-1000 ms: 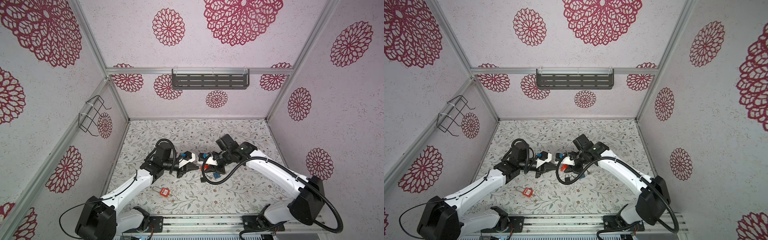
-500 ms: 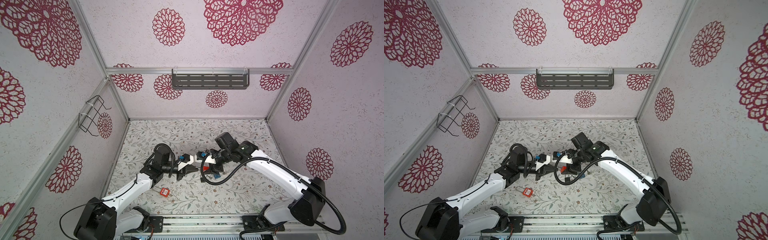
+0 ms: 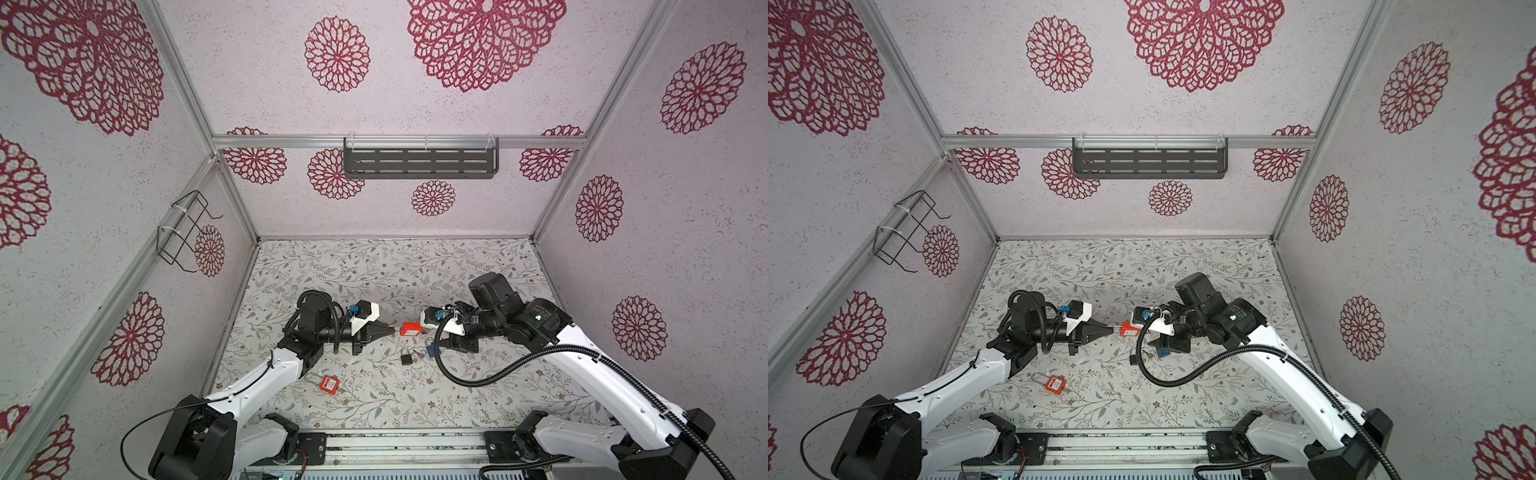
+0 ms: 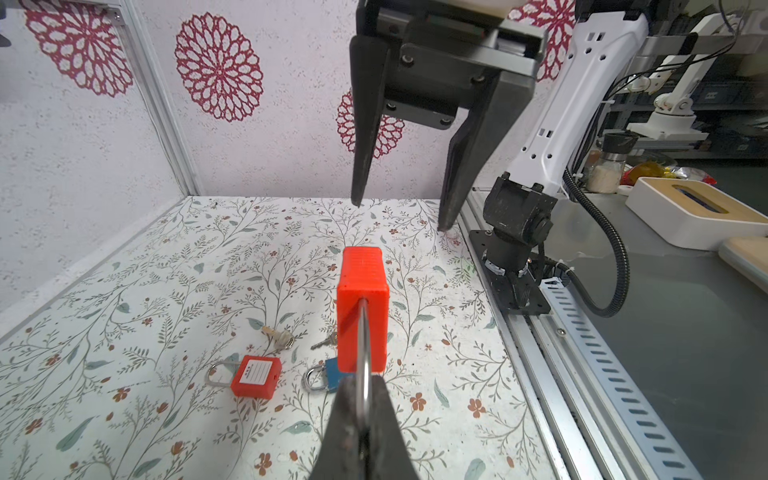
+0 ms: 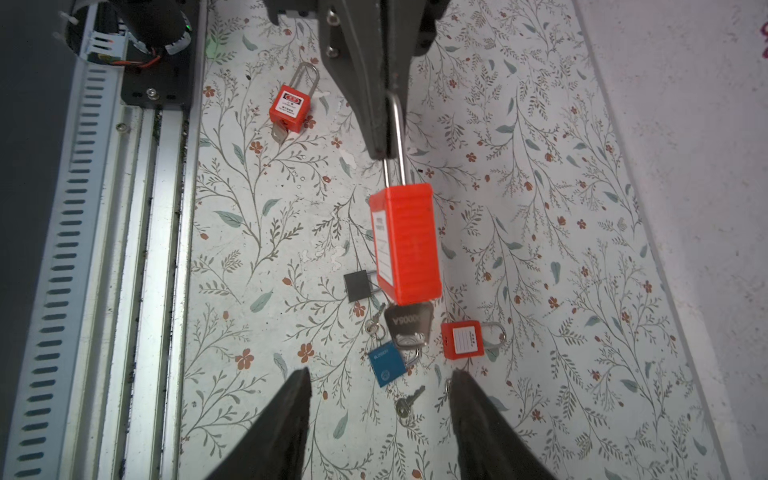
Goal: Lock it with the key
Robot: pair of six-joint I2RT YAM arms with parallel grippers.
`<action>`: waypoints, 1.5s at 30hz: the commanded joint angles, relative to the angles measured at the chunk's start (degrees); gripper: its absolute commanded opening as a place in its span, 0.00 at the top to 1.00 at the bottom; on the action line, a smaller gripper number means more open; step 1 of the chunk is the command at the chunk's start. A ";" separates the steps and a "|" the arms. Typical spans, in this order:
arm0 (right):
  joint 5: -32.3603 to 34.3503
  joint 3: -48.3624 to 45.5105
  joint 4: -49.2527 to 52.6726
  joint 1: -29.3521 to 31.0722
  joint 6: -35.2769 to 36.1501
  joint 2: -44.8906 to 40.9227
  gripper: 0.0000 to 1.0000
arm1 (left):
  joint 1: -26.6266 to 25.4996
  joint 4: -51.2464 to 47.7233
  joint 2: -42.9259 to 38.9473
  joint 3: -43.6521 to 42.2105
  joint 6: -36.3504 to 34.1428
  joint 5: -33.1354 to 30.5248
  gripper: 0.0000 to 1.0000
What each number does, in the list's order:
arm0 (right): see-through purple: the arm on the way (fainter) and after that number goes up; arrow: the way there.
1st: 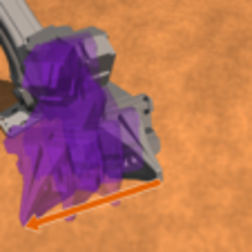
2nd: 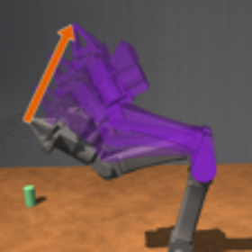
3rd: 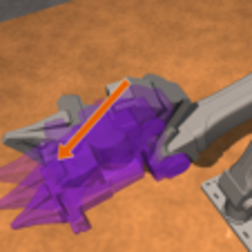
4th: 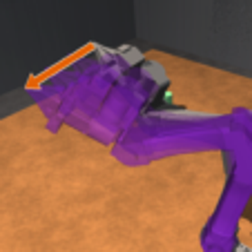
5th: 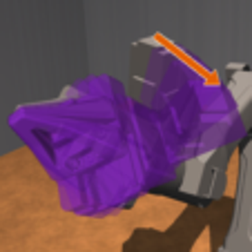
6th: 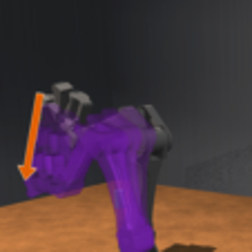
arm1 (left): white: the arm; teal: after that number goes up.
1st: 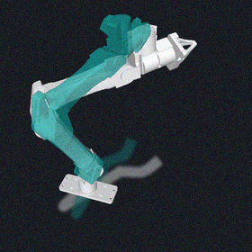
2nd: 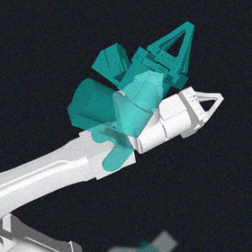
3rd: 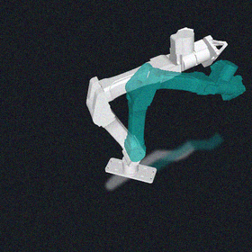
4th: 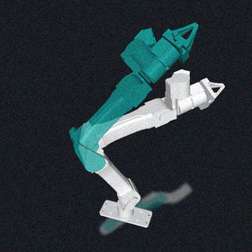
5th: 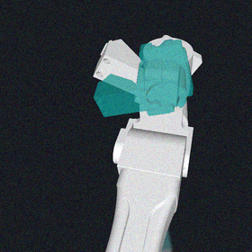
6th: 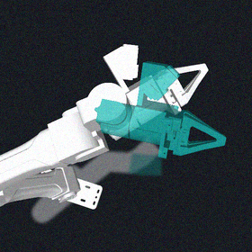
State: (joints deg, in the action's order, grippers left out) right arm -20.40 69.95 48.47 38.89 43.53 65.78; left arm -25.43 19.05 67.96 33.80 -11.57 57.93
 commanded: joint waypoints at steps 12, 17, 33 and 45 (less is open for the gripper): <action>-7.32 7.91 6.31 -2.60 0.17 10.05 0.60 | -1.35 3.64 -0.68 -0.04 1.42 0.74 1.00; -6.59 8.54 7.22 -2.60 0.52 11.82 0.62 | -1.45 3.20 -1.17 0.04 1.30 0.60 1.00; -7.58 7.46 3.01 -2.51 0.07 13.59 0.75 | -2.80 3.12 0.06 1.29 1.58 0.43 1.00; -5.95 1.94 -5.54 -2.42 -1.20 10.02 0.64 | -3.93 4.44 0.59 1.20 2.18 -0.45 1.00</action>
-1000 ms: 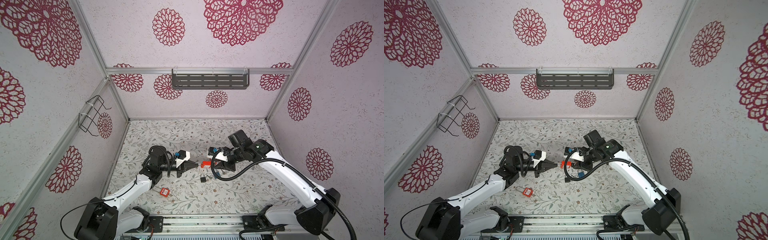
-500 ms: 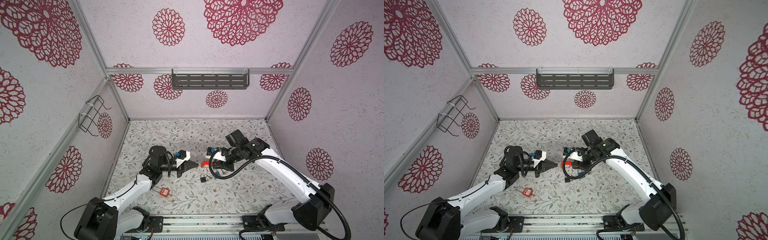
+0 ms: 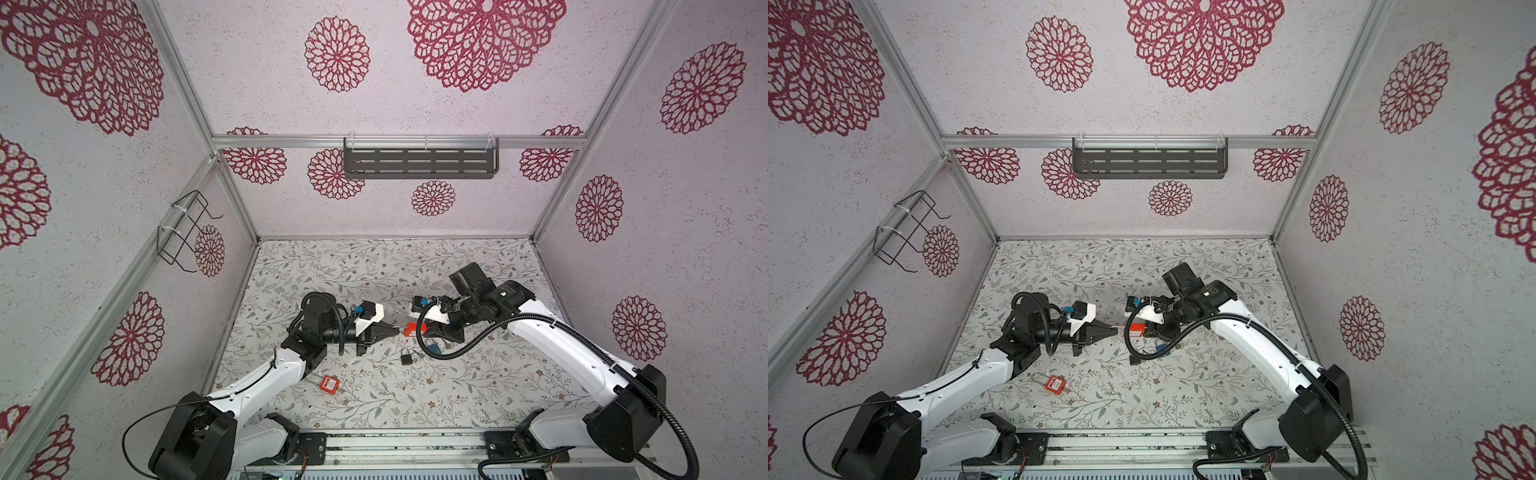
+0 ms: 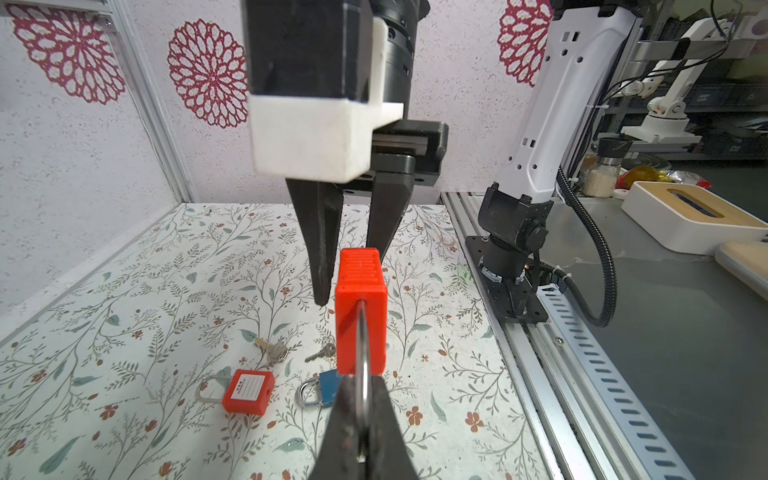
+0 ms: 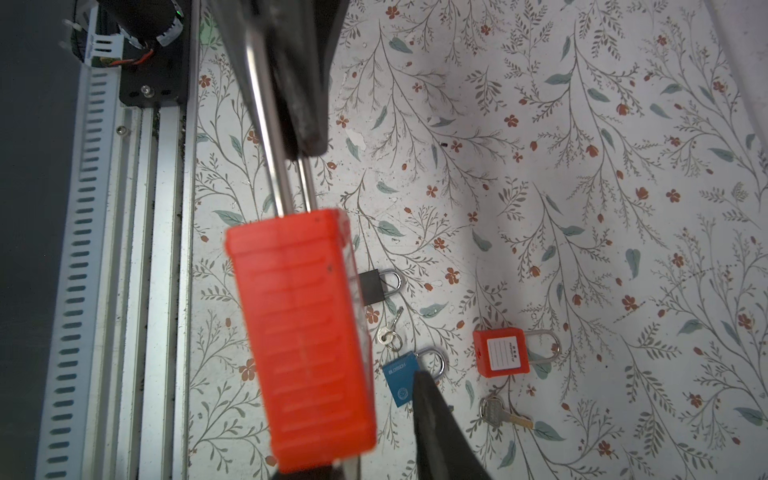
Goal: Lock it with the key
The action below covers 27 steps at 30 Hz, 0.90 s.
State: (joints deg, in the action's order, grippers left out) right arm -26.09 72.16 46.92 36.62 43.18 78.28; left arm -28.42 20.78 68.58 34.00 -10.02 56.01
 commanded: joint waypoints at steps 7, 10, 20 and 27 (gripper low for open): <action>0.22 -2.18 -5.19 -0.15 -0.30 -3.99 0.56 | -1.04 3.65 0.15 0.55 1.08 1.39 1.00; -0.01 -2.31 -4.10 -0.15 0.47 -3.82 0.59 | -1.05 3.75 0.16 0.45 1.04 1.23 1.00; 1.31 -3.93 -1.09 -0.20 1.50 -6.30 0.51 | -1.11 3.48 -0.71 -0.16 0.28 0.09 1.00; 0.78 -3.18 2.11 -0.17 2.27 -7.53 0.60 | -1.10 2.73 -0.64 -0.16 0.14 0.48 1.00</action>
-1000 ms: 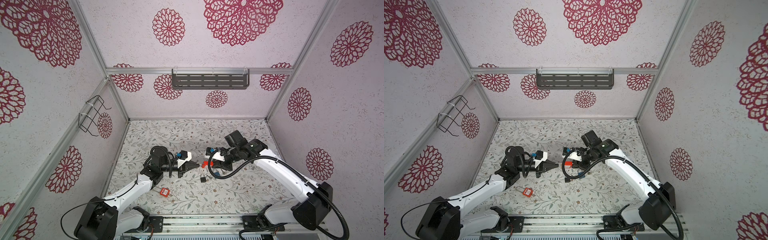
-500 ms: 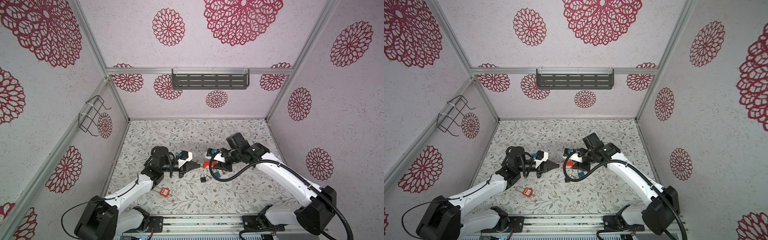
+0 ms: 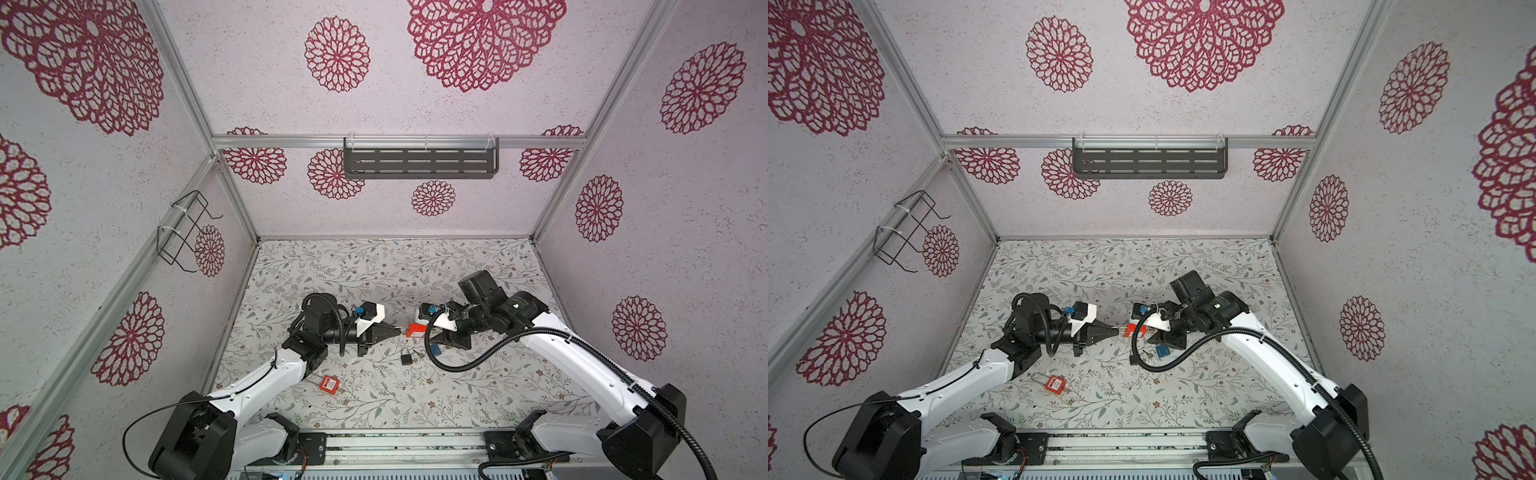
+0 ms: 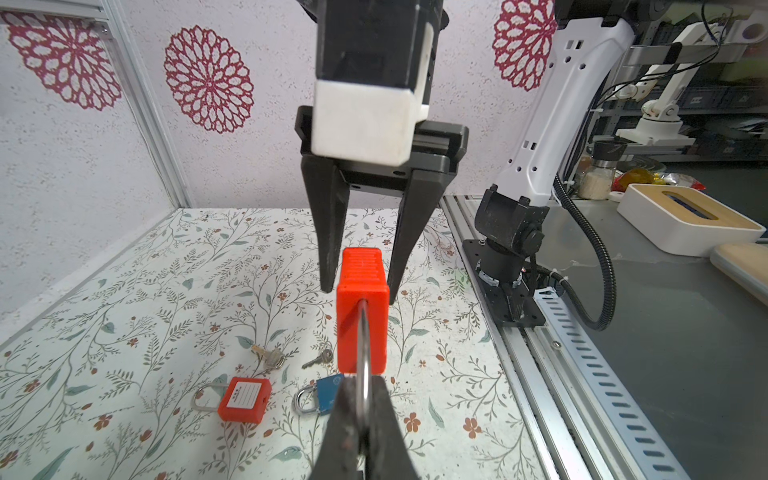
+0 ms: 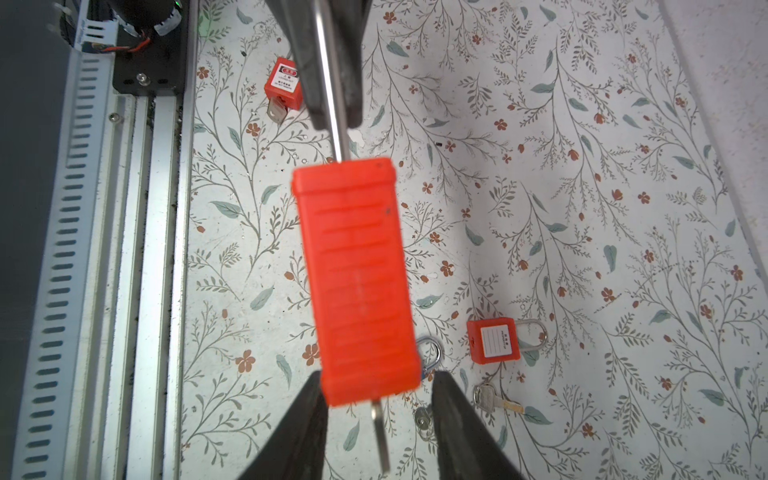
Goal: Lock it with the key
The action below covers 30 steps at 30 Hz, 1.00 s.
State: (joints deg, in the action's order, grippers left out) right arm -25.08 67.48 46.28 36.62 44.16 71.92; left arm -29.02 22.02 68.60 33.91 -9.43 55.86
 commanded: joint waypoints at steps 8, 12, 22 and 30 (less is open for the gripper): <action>-3.29 4.06 3.78 -0.15 2.13 1.24 0.71 | -0.78 0.60 -0.48 0.45 -0.74 1.17 1.00; -4.25 4.59 4.74 -0.17 3.30 1.81 0.78 | -0.93 -1.13 -0.78 0.54 -1.69 1.44 1.00; -4.95 4.40 6.46 -0.16 5.64 2.52 0.94 | -0.96 -4.68 -1.25 1.48 -3.98 1.62 1.00; -4.68 3.36 7.77 -0.23 7.82 2.28 1.00 | -0.35 -8.44 -3.07 1.62 -6.06 1.36 1.00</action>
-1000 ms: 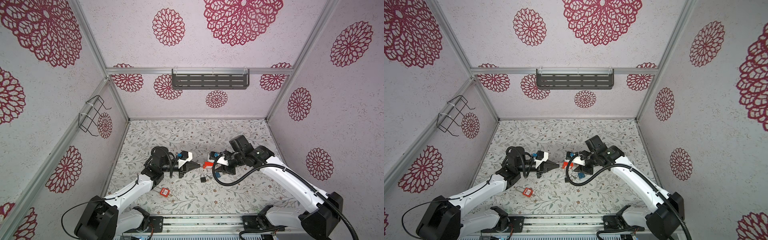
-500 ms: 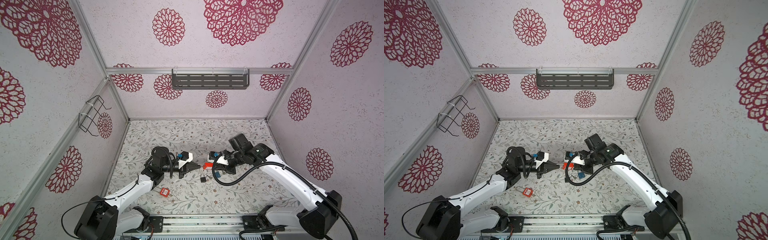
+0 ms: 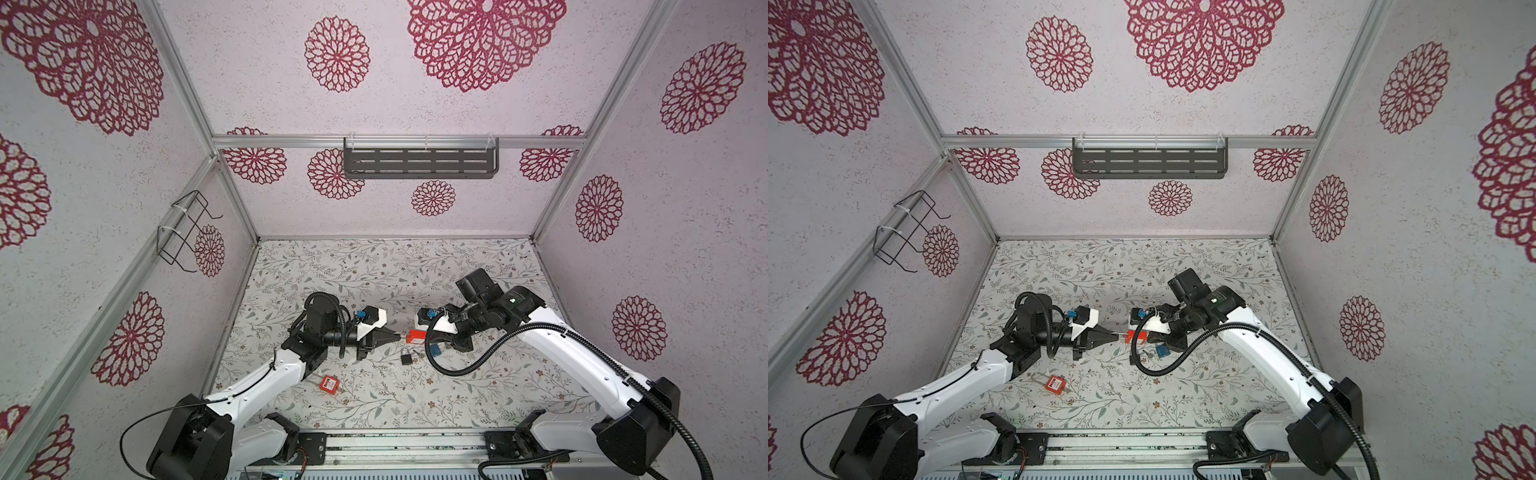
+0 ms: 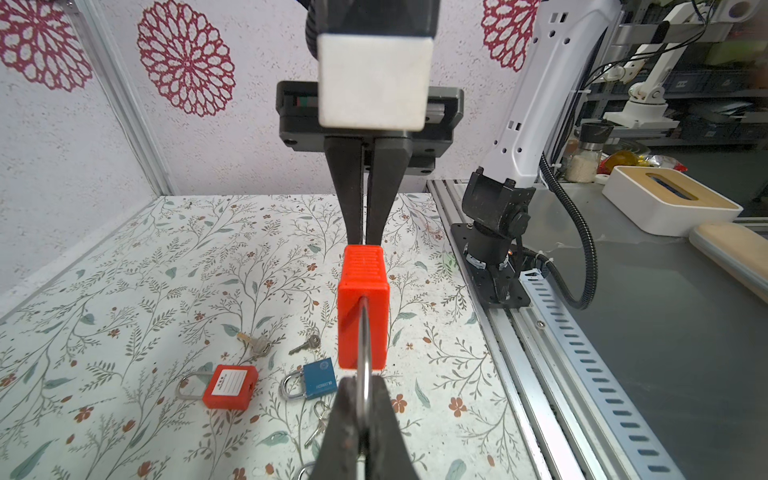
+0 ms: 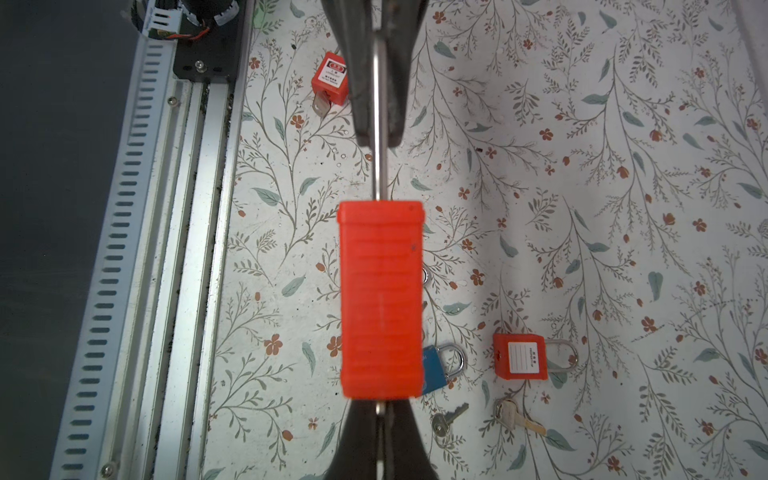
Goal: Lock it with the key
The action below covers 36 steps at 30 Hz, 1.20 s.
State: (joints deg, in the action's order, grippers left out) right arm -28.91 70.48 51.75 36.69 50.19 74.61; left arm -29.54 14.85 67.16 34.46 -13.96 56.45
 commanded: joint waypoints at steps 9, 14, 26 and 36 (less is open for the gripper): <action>-0.41 -1.96 1.96 -0.61 2.45 -1.75 1.00 | 3.58 -1.50 -4.69 -0.75 -0.72 2.08 1.00; 1.38 -2.88 2.38 -1.00 2.72 -1.84 1.00 | 5.09 -4.40 -6.37 -0.88 -1.93 2.59 1.00; 8.74 -8.91 -7.80 -2.32 -9.44 -6.05 1.00 | 8.81 -44.87 2.19 17.41 -22.68 5.44 1.00; 11.05 -18.58 -17.77 -2.32 -20.41 -12.52 1.00 | 7.17 -83.27 26.41 45.56 -41.97 -6.59 1.00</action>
State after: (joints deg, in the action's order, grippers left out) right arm -19.11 52.69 38.11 34.65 35.22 64.69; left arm -21.54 -54.06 89.62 74.98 -48.62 54.22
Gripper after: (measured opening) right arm 0.046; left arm 0.060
